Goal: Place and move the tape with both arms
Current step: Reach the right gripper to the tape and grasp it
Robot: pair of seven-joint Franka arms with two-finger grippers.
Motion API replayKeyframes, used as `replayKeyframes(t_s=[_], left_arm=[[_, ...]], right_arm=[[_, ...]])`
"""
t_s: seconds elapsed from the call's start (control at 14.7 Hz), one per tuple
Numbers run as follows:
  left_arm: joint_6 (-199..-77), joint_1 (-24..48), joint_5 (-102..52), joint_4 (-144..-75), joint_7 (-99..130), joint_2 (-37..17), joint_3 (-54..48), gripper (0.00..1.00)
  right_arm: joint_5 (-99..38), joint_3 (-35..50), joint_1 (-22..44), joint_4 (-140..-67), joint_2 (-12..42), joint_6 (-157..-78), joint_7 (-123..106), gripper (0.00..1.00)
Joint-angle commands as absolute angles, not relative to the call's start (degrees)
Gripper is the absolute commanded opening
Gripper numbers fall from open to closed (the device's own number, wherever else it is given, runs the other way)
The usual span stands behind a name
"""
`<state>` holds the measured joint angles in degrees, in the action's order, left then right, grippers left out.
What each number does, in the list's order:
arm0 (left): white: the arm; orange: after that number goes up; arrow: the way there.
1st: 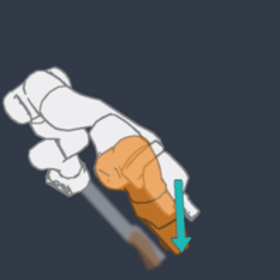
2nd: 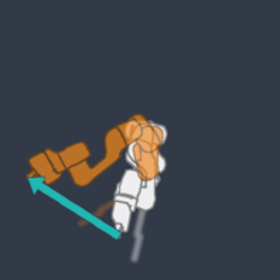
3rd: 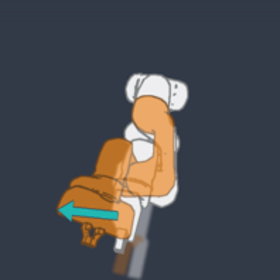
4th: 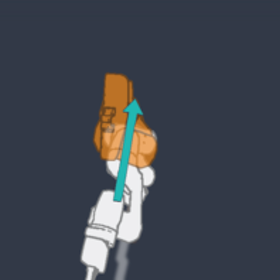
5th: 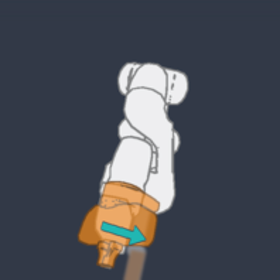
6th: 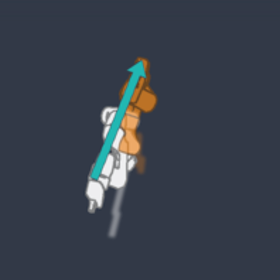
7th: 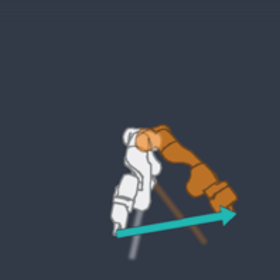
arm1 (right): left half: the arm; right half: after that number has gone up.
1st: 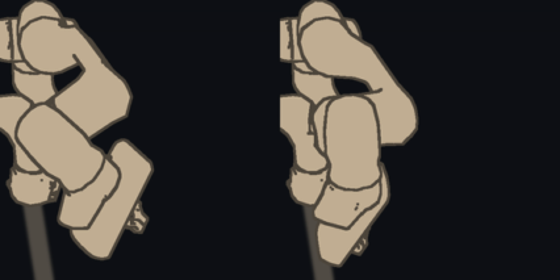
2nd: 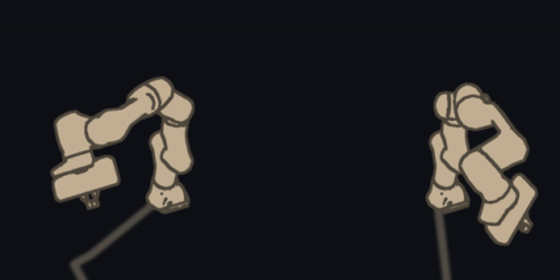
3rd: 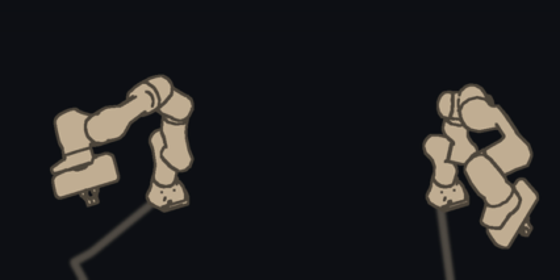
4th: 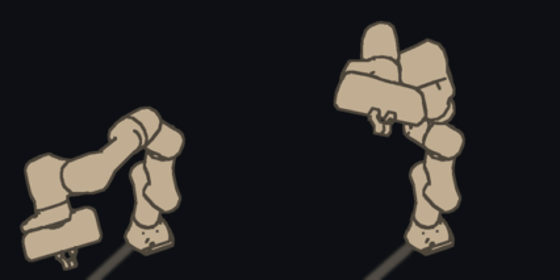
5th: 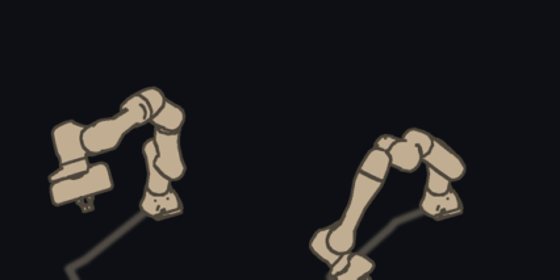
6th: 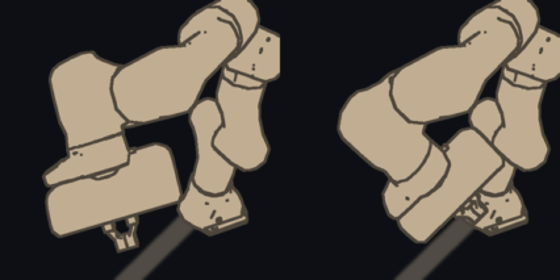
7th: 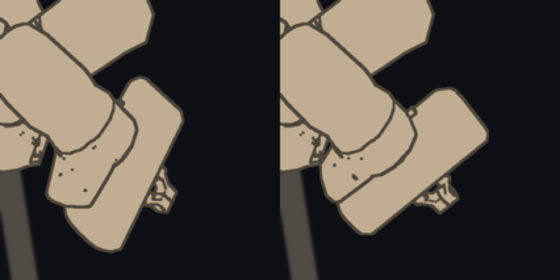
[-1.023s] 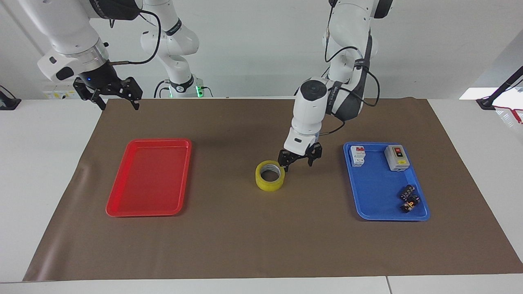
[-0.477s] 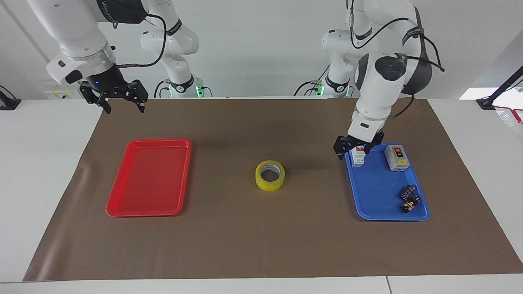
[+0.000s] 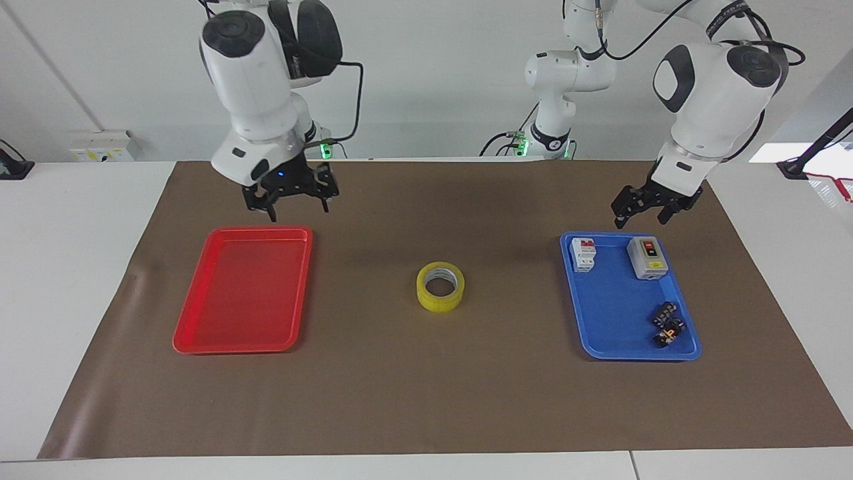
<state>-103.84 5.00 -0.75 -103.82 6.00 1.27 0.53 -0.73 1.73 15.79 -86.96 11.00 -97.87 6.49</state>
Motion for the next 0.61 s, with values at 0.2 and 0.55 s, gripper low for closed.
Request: replayKeyframes(t_s=[0.2, 0.55], left_arm=[[-95.9, 2.3, -1.7, -98.2, 0.0, 1.9, 1.1, 1.00], [-91.1, 2.2, -0.9, -93.7, -0.1, 1.4, 1.5, 1.00]], right_arm=[[-3.6, 1.6, 24.1, -88.3, 20.1, -109.0, 13.3, 1.00], [-3.4, 1.8, 28.2, -91.8, 26.5, -120.6, 13.2, 1.00]])
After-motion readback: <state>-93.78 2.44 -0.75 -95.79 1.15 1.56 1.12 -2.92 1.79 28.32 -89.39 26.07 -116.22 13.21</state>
